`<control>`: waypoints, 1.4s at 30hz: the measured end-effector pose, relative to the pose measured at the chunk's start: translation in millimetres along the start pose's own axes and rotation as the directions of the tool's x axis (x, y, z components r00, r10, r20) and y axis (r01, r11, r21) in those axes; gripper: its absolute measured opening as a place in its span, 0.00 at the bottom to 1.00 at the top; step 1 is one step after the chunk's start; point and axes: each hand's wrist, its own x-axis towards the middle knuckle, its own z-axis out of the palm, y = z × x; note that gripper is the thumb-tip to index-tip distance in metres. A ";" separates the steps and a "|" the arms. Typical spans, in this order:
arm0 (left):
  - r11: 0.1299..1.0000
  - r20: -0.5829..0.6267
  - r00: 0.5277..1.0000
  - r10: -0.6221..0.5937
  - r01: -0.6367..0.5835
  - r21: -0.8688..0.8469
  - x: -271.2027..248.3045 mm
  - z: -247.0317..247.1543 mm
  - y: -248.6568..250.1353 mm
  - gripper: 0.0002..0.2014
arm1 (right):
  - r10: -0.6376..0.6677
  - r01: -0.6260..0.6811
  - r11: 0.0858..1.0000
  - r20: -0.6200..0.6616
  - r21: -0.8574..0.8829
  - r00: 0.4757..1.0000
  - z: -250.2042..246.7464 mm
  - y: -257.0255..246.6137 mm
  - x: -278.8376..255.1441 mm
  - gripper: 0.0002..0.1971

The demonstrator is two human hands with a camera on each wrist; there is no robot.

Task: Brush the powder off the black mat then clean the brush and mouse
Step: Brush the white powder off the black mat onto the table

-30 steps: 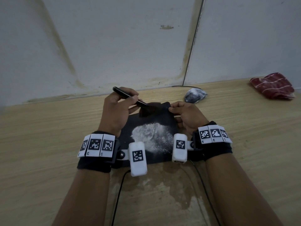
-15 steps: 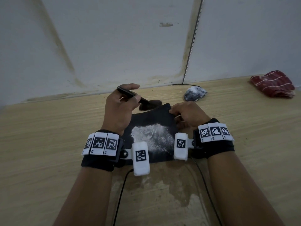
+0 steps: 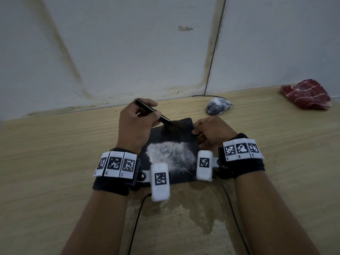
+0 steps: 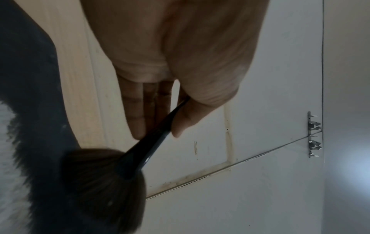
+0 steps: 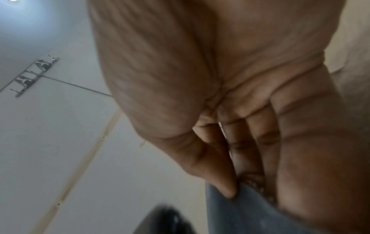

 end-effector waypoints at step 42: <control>0.997 0.013 0.997 0.075 -0.075 0.011 -11.4 -14.6 8.8 0.08 | -0.124 0.121 0.984 0.020 0.132 0.992 23.8 -8.0 7.4 0.06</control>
